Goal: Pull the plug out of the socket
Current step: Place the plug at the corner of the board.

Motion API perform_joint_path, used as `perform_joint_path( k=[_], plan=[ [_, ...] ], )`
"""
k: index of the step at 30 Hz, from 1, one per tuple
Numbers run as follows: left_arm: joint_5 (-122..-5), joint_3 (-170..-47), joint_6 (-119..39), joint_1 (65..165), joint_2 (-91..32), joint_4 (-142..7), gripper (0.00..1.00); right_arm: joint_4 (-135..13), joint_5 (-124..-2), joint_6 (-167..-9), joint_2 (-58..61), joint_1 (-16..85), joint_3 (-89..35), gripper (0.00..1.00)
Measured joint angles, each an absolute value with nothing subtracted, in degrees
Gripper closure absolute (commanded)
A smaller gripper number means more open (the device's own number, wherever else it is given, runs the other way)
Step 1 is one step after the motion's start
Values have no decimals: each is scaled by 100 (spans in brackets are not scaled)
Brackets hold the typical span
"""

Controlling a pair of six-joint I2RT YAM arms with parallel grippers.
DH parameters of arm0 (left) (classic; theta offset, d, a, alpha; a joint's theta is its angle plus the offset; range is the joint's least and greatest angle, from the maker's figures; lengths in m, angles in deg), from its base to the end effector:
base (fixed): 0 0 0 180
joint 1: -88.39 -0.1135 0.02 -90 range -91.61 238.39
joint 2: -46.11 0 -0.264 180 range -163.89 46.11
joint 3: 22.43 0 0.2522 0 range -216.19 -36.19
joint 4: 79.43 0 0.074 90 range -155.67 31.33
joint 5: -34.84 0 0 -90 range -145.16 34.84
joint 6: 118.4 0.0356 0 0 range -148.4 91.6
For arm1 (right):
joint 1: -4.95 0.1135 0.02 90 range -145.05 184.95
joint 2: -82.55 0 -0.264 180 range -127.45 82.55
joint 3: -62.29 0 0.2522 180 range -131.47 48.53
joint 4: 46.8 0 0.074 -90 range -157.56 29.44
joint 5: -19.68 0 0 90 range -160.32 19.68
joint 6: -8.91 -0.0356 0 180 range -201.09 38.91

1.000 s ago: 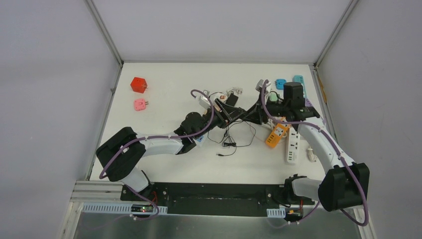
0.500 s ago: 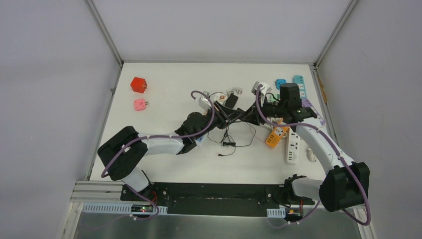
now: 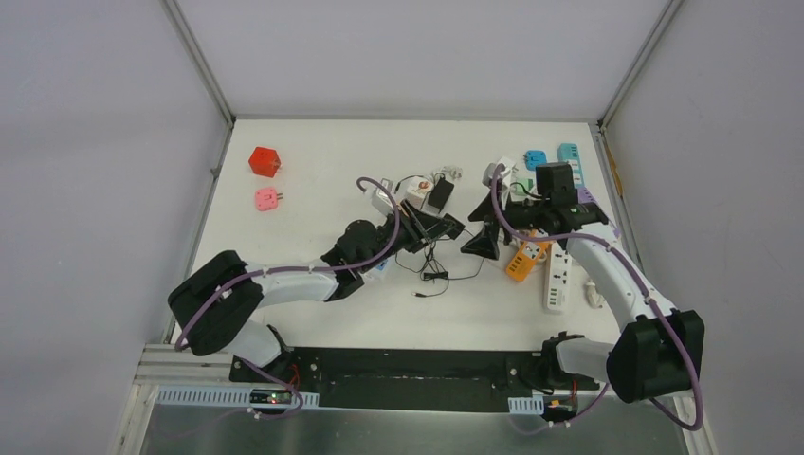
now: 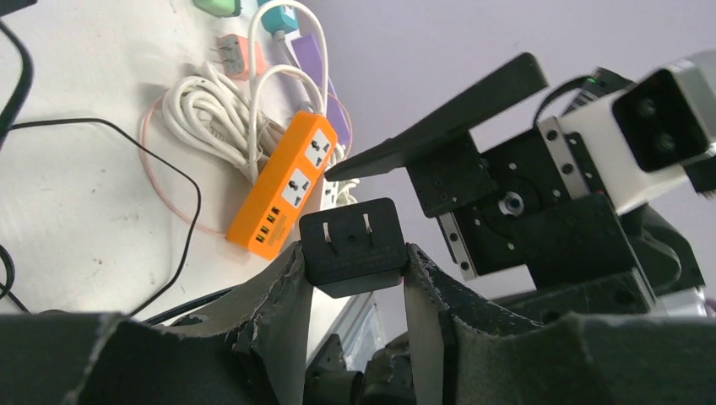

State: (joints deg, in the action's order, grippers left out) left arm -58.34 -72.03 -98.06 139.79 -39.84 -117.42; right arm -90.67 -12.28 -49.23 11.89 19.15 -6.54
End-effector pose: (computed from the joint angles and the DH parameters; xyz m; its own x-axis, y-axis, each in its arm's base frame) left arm 0.1943 -0.2466 0.2305 -0.7579 -0.5512 -0.3489 0.3000 0.1805 -0.9367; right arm 0.2345 0.0905 0.2881 -0.2175 -0.3433 -0.9137 -0.9644 0.2197 0.1471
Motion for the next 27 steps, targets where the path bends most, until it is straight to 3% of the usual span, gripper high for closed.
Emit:
perform_joint_path(
  k=[6, 10, 17, 27],
  plan=[
    [-6258, -7124, -8821, 13976, -2977, -11025, 100, -10149, -815, -3972, 1235, 1642, -975, 0],
    [-6647, -7426, -7929, 13957, -2044, -9698, 100, -10781, -603, -3358, 1445, 1360, -1126, 0],
    [-7071, -8757, -6508, 13878, -852, -7427, 100, -11093, -439, -3079, 1661, 977, -1178, 0],
    [-6643, -10486, -4688, 13856, -531, -5425, 100, -10820, -515, -3371, 1657, 721, -1178, 0]
  ],
)
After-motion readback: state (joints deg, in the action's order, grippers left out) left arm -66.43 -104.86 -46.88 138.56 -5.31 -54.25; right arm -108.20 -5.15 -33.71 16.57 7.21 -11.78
